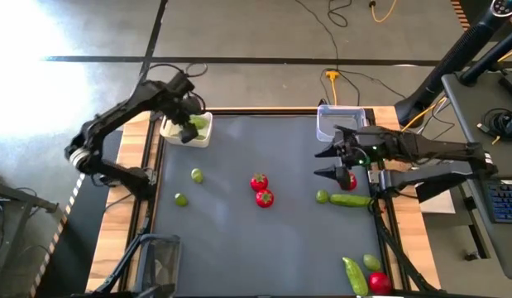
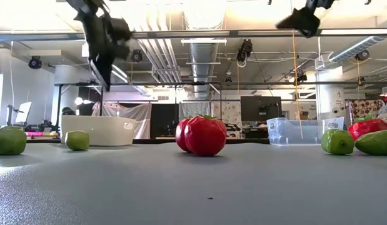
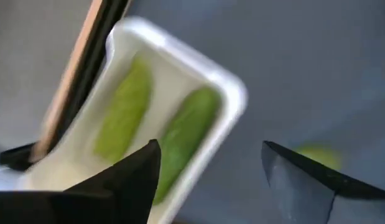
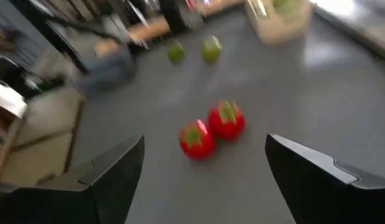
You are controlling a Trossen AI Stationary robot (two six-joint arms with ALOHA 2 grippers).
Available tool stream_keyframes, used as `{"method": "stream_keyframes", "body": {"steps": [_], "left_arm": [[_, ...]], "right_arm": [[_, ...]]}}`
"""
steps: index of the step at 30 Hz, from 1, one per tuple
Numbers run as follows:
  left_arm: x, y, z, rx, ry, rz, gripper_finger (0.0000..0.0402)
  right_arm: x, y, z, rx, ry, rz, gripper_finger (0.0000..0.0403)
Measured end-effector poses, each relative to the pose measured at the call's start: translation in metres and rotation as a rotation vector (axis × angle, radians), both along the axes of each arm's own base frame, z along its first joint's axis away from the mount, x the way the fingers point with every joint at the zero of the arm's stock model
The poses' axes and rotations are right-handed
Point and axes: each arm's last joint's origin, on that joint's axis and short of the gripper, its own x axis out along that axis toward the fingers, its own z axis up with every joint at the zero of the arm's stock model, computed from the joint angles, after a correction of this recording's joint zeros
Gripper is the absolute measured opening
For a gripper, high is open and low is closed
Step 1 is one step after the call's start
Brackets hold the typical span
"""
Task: Sort produce into baskets
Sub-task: Put the top cucumber into the white bin
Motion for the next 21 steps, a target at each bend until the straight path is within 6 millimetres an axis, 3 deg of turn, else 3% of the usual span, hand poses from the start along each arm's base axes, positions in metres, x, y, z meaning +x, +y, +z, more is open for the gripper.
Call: {"method": "stream_keyframes", "body": {"steps": [4,8,13,17,21], "left_arm": [[0.001,-0.032,0.017,0.009,-0.210,0.006,0.0248],[0.008,-0.068,0.020,0.030,-0.358,-0.030,0.0246],[0.012,-0.110,0.017,-0.014,-0.531,-0.087,0.0246],[0.006,-0.139,0.015,-0.093,-0.579,-0.117,0.0246],[-0.005,-0.164,0.015,-0.123,-0.589,-0.130,0.0246]], "right_arm": [[-0.008,-0.003,-0.005,-0.050,0.380,-0.112,0.0325],[-0.005,0.005,-0.022,-0.060,0.685,-0.069,0.0325],[0.014,0.017,-0.060,-0.098,0.892,0.023,0.0325],[0.016,0.021,-0.097,-0.101,1.045,0.073,0.0325],[0.020,0.023,-0.119,-0.121,1.052,0.130,0.0325]]}}
